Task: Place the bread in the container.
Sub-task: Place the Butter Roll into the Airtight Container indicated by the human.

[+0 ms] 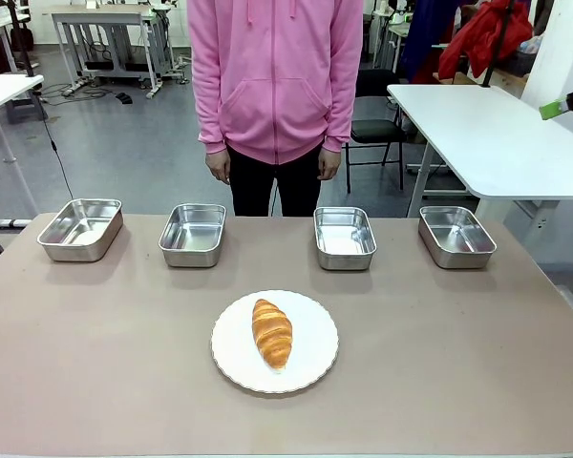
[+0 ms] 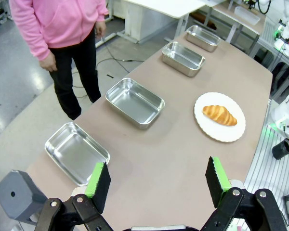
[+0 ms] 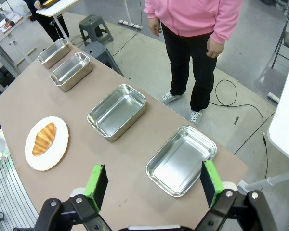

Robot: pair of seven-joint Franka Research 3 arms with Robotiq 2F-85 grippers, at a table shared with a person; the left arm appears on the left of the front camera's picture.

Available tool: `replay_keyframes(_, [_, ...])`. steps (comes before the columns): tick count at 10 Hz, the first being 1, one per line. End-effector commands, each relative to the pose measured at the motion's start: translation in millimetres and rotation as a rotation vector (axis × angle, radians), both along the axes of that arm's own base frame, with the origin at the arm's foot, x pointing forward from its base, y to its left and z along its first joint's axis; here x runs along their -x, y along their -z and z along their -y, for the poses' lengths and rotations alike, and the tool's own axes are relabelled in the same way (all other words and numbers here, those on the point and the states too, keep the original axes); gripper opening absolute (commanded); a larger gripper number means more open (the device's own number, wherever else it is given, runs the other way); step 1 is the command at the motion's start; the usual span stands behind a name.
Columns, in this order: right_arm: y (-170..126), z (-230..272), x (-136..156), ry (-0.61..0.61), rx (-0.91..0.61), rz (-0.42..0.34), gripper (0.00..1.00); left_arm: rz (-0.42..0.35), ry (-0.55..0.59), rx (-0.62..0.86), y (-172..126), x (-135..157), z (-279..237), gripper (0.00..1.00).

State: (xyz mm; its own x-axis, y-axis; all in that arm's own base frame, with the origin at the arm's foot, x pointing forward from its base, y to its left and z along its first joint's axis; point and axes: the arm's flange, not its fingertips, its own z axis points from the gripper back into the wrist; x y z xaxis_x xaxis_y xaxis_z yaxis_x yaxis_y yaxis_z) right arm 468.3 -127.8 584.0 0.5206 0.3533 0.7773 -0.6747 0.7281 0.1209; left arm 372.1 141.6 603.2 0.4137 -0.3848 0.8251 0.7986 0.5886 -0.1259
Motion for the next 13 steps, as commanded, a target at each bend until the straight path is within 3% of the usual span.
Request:
replay_keyframes(1, [-0.7,-1.2,0.2,-0.003,-0.006,0.007,1.00,0.001,0.007,0.008,-0.9,0.7,-1.0,1.00])
replay_keyframes(13, [-0.7,-1.2,0.2,-0.003,-0.006,0.007,1.00,0.001,0.007,0.008,-0.9,0.7,-1.0,1.00])
